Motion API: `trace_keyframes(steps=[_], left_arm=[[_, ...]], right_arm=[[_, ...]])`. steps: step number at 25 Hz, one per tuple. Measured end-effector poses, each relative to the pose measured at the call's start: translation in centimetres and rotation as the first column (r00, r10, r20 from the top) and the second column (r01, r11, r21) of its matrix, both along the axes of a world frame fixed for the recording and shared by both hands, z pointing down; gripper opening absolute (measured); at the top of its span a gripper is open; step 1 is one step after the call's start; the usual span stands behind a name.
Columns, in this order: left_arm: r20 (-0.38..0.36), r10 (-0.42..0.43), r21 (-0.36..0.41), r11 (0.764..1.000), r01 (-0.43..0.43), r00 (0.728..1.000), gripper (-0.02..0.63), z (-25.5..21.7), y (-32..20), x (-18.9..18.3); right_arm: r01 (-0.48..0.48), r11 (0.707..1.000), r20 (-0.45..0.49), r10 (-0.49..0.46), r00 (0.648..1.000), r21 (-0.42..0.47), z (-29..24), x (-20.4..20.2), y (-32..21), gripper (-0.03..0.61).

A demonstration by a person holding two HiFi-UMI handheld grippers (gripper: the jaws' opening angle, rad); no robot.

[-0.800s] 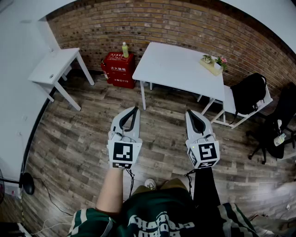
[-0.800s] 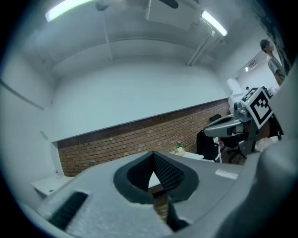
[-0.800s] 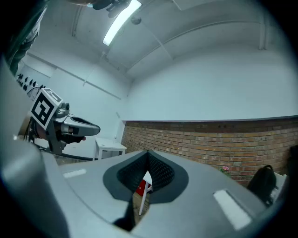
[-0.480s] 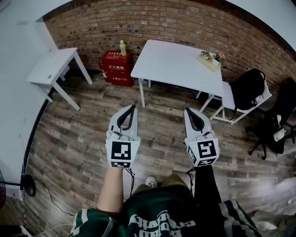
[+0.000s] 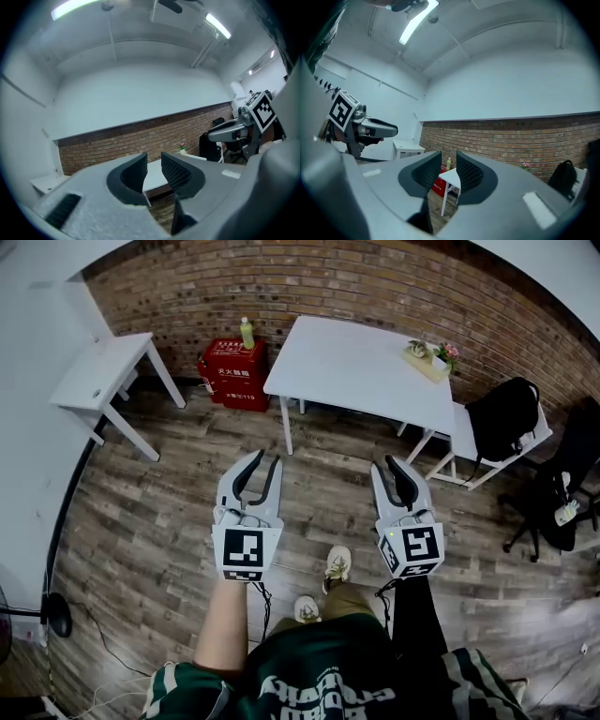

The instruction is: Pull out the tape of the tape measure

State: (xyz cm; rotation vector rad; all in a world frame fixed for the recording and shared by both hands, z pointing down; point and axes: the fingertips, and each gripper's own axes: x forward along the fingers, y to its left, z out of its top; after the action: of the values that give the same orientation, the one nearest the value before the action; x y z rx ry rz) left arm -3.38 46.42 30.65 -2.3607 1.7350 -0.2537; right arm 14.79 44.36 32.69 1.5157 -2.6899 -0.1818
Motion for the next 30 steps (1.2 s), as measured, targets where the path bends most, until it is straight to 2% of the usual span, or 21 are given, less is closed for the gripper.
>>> trace_keyframes(steps=[12, 27, 30], left_arm=[[0.006, -0.020, -0.016, 1.000, 0.020, 1.000, 0.106, 1.1, -6.3, -0.9], [0.021, -0.029, -0.050, 0.998, 0.030, 0.999, 0.107, 1.6, -18.9, -0.3], [-0.015, -0.029, -0.064, 0.998, 0.028, 0.999, 0.107, 1.8, -21.5, -0.1]], right_arm=[[0.018, 1.000, 0.004, -0.018, 1.000, -0.006, 0.8, -0.9, -6.6, 0.126], [0.043, 0.998, 0.009, -0.042, 0.999, -0.041, 1.4, -0.7, -20.1, 0.129], [0.061, 0.997, 0.001, -0.061, 0.998, -0.047, 1.5, -0.9, -22.9, 0.129]])
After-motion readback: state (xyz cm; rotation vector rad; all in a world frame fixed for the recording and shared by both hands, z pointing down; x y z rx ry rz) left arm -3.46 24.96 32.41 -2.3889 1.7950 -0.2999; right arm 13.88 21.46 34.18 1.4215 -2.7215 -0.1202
